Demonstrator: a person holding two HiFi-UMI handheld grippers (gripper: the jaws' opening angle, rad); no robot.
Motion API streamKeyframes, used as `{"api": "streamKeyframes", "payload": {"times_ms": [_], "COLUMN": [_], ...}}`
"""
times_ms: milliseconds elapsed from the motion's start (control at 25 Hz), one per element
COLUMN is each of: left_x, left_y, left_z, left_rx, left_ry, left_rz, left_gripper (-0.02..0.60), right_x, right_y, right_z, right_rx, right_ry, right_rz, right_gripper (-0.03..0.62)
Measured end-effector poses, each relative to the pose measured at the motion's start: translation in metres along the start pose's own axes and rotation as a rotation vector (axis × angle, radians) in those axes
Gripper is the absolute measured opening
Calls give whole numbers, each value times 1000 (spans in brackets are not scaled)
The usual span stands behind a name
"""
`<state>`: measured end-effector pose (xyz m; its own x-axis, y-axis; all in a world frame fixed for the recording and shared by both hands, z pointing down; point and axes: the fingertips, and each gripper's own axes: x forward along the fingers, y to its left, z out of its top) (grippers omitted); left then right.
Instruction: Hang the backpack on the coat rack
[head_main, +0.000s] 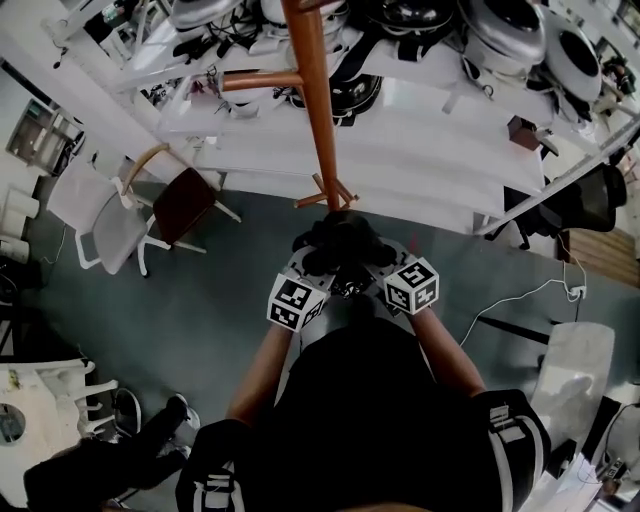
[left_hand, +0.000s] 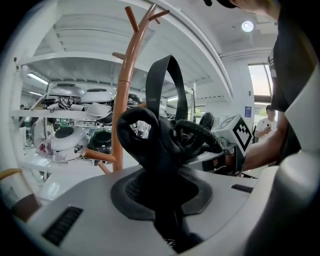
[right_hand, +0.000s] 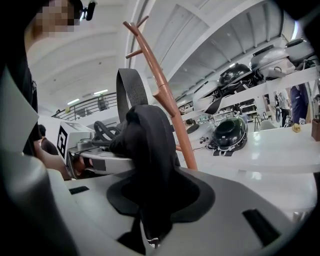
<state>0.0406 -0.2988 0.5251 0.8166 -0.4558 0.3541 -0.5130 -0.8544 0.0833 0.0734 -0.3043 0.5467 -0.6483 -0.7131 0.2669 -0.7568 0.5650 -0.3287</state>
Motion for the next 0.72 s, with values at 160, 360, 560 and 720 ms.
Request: {"api": "streamKeyframes", "payload": {"times_ms": [160, 360, 560, 720], "left_x": [11, 23, 37, 47], "left_y": [9, 21, 31, 40], "left_z": [5, 5, 1, 2], "left_rx": [-14, -42, -71, -85], "left_ry": [-1, -2, 5, 12], "left_rz": [23, 60, 94, 119], "left_gripper": [84, 84, 84, 84], "right_x": [6, 18, 27, 36], "right_y": [-12, -26, -42, -54], "right_z": [6, 8, 6, 8], "right_rx": [-2, 0, -6, -4], "right_ry": [17, 40, 66, 80], "right_rz": [24, 54, 83, 108], "right_gripper": [127, 127, 127, 127]}}
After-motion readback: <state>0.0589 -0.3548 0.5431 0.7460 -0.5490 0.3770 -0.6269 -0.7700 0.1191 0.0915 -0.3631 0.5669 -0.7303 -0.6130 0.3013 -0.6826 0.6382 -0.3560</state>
